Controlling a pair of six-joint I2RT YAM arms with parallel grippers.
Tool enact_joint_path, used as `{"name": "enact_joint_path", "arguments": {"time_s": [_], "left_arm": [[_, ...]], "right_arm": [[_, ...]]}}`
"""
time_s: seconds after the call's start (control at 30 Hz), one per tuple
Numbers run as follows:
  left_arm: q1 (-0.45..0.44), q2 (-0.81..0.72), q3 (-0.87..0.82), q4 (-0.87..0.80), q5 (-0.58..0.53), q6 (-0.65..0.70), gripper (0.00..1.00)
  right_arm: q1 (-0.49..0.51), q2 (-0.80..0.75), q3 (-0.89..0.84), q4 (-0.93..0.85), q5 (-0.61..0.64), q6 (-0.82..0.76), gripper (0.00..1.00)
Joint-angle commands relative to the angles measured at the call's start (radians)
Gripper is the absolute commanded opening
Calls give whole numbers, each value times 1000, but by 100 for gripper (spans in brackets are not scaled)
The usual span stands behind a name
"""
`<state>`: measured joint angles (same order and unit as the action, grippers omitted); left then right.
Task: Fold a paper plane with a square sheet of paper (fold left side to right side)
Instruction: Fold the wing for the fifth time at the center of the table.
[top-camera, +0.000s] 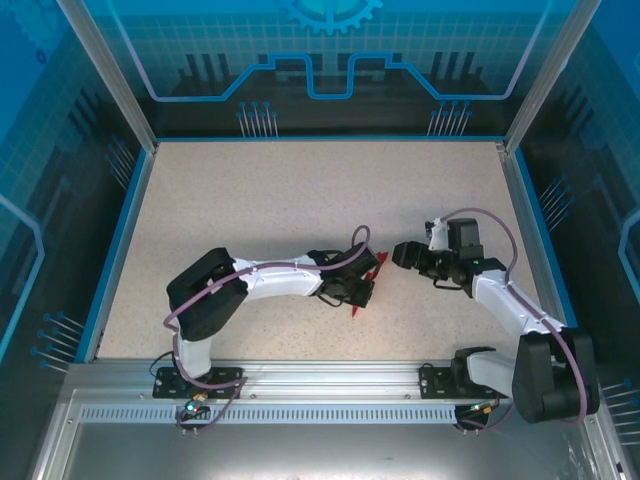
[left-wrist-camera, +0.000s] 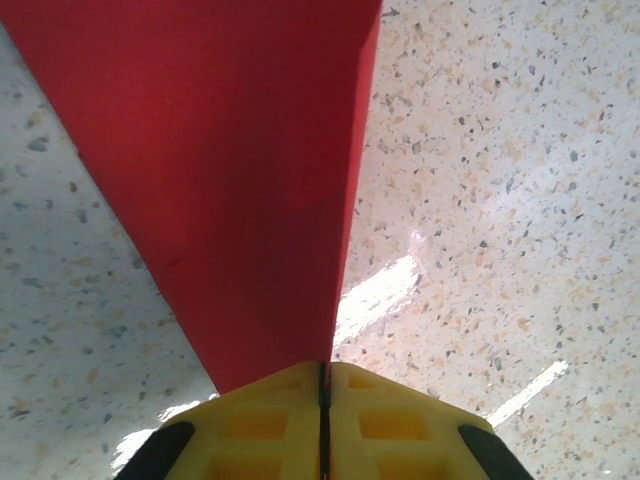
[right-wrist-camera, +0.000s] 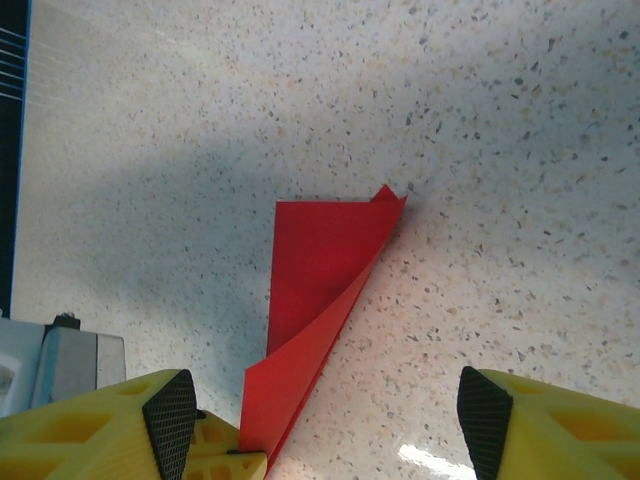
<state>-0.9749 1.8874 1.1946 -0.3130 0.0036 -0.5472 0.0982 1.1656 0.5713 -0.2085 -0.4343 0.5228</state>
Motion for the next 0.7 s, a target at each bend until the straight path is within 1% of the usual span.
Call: {"name": "enact_joint_path", "arguments": {"time_s": [0.0,0.2,0.43,0.67], "left_arm": [[23,-43,-44,96,100,-54,9],[69,-80,-148,254,188,-129,8],[124,-110,-297,522,294,-245,8],[148,-90,-360,657,346,-319,7]], "right_arm": [[19,8,-23,16,-13,-34,73],[51,16,-82,72,-9,-29,71],[126,57,-86,144,1,-6,70],[182,144,-77,226,-6,33,68]]}}
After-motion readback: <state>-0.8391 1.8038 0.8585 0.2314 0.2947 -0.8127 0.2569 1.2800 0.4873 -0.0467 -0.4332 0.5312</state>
